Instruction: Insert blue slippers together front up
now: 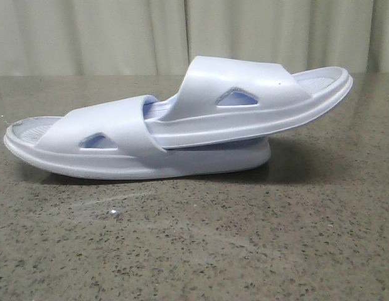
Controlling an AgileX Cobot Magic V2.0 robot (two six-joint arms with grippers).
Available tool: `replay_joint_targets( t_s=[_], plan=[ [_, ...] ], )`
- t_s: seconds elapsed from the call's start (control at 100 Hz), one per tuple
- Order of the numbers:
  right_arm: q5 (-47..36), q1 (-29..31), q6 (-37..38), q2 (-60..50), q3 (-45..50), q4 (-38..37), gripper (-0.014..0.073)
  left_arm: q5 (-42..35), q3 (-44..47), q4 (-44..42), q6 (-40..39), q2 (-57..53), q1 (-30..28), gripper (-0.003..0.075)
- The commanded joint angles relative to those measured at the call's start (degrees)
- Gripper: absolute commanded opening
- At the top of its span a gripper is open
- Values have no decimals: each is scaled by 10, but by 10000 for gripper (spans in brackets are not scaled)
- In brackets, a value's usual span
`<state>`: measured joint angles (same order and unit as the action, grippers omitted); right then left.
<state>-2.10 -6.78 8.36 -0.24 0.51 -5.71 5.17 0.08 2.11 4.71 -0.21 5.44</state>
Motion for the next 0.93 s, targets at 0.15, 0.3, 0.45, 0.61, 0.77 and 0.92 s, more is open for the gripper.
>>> replay_joint_targets(
  t_s=[0.15,0.3,0.45,0.61,0.77,0.92],
  plan=[
    [5,3,3,-16,12,-2,-107,-47,5,5,-6,-17,2,16],
    [5,3,3,-16,12,-2,-107,-47,5,5,-6,-17,2,16],
    [5,3,3,-16,12,-2,-107,-47,5,5,-6,-17,2,16],
    [5,3,3,-16,12,-2,-107,-47,5,5,-6,-17,2,16],
    [5,3,3,-16,12,-2,-107,-47,5,5,-6,-17,2,16],
    [5,3,3,-16,12,-2,-107,-47,5,5,-6,-17,2,16]
  ],
)
